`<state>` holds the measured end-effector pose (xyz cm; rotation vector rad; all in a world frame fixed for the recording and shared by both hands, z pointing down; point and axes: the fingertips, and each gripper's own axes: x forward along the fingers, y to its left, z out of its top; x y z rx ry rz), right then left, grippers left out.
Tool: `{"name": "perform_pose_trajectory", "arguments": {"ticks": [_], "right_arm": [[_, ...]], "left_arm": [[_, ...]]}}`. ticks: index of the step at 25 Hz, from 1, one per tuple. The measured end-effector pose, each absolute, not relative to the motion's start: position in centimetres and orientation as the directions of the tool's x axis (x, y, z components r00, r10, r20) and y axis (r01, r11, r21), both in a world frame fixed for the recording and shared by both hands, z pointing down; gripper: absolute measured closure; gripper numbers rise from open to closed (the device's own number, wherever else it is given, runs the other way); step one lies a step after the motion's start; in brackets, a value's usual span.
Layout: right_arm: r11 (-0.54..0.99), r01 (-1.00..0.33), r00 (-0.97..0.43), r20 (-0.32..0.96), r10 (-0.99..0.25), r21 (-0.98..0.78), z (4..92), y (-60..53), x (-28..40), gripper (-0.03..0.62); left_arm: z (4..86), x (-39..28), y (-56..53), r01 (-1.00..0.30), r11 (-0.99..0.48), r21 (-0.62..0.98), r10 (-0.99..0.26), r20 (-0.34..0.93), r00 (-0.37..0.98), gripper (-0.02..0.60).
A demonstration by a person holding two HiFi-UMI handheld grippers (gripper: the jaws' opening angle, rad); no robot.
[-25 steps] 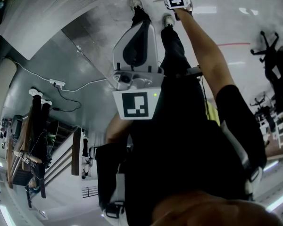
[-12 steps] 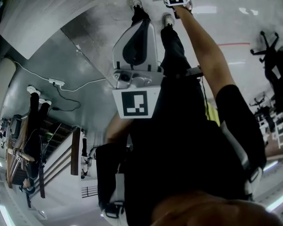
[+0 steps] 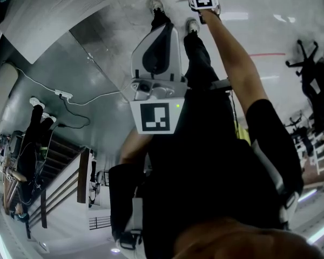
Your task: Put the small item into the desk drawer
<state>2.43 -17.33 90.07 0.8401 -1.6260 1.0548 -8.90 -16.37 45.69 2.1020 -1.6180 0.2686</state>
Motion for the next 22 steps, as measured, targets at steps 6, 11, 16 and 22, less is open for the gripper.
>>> {"name": "perform_pose_trajectory", "arguments": {"ticks": [6, 11, 16, 22], "right_arm": [[0.421, -0.901, -0.18, 0.972, -0.15, -0.102, 88.6, -19.2, 5.8, 0.342], [0.41, -0.905, -0.217, 0.952, -0.218, -0.112, 85.6, -20.0, 5.7, 0.344], [0.423, -0.899, -0.249, 0.927, -0.281, -0.113, 81.0, -19.8, 5.6, 0.494], [0.437, -0.89, -0.283, 0.911, -0.3, -0.132, 77.5, -18.2, 6.3, 0.569]], "left_arm": [[44.5, -7.8, -15.7, -0.952, -0.187, 0.24, -0.871, 0.407, 0.274, 0.586], [43.2, -7.1, -14.8, -0.952, -0.199, 0.233, -0.877, 0.392, 0.279, 0.586], [40.9, -6.0, -13.6, -0.955, -0.203, 0.216, -0.897, 0.349, 0.27, 0.586], [37.7, -4.1, -11.2, -0.965, -0.178, 0.19, -0.928, 0.295, 0.229, 0.586]]}}
